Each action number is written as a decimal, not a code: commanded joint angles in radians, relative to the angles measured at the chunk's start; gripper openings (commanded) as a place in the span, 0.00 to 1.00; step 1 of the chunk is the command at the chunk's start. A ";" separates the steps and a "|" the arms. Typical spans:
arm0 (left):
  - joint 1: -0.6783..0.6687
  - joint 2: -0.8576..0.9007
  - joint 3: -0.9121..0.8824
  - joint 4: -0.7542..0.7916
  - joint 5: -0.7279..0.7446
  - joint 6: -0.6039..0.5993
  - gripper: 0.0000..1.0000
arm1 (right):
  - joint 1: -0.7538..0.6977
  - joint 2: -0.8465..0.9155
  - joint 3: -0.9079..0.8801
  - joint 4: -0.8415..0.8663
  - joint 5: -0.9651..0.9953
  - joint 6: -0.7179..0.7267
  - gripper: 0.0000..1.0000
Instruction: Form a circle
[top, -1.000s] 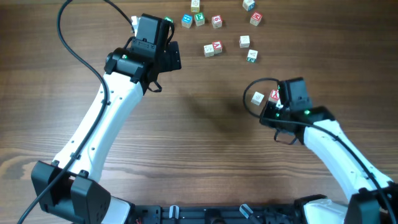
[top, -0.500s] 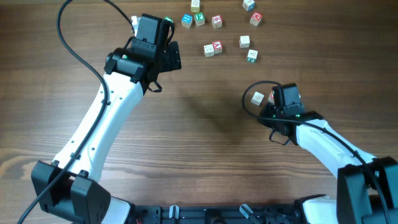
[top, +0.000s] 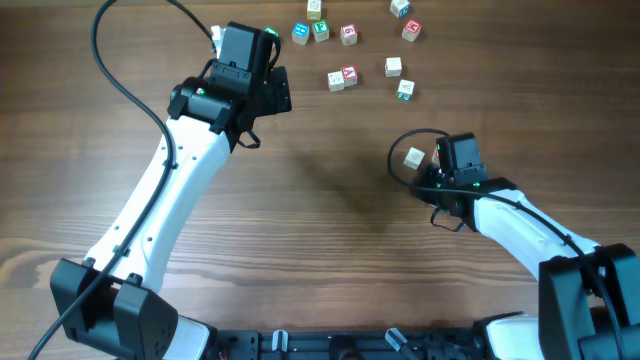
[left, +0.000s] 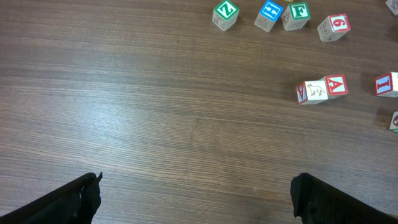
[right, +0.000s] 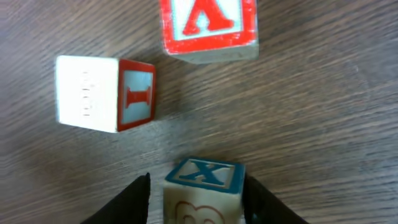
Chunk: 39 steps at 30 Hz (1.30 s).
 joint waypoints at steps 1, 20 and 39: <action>0.004 0.002 -0.003 0.003 0.000 -0.010 1.00 | -0.002 0.024 -0.018 0.009 -0.057 0.008 0.50; 0.004 0.002 -0.003 0.003 0.001 -0.010 1.00 | -0.003 0.024 -0.018 0.075 -0.064 0.010 0.36; 0.004 0.002 -0.003 0.003 0.000 -0.010 1.00 | -0.002 0.024 -0.018 0.081 -0.015 0.011 0.59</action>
